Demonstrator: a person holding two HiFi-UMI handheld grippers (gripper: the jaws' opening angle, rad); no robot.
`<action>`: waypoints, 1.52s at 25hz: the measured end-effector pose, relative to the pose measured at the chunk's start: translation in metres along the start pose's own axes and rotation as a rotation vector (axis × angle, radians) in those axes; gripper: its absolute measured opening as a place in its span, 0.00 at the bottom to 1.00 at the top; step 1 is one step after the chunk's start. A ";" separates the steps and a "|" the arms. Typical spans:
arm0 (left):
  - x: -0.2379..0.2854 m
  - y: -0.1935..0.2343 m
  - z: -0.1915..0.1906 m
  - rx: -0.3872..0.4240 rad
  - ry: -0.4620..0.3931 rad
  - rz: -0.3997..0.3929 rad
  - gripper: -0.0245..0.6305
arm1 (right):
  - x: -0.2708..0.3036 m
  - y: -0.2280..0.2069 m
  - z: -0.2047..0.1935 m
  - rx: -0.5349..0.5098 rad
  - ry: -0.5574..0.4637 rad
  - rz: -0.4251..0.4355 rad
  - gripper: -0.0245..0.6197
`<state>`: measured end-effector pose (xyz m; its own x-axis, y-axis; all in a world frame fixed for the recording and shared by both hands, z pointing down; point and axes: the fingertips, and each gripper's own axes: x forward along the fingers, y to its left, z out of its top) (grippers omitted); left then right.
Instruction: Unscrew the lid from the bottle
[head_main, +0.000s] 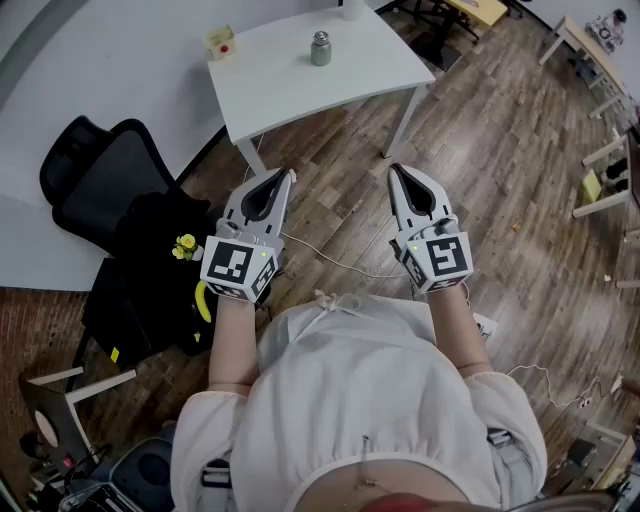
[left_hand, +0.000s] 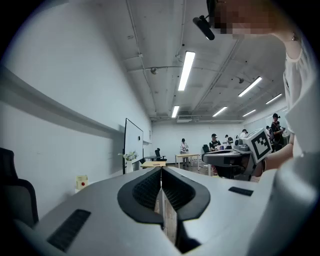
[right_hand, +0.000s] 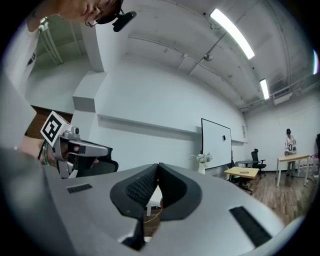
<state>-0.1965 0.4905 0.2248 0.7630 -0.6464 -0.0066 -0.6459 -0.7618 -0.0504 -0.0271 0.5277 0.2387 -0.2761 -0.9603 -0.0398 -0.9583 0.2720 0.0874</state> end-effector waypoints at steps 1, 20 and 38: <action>0.000 0.000 0.000 -0.001 -0.001 0.001 0.07 | 0.000 0.000 0.001 -0.003 -0.002 0.003 0.04; -0.021 0.043 -0.022 -0.103 -0.076 -0.058 0.50 | 0.030 0.038 -0.013 0.023 0.001 -0.009 0.55; 0.059 0.102 -0.070 -0.128 -0.011 0.078 0.57 | 0.125 -0.041 -0.065 0.051 0.051 0.079 0.71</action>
<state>-0.2195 0.3722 0.2889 0.7101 -0.7039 -0.0166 -0.7009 -0.7089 0.0787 -0.0179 0.3928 0.2952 -0.3481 -0.9373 0.0156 -0.9366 0.3484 0.0370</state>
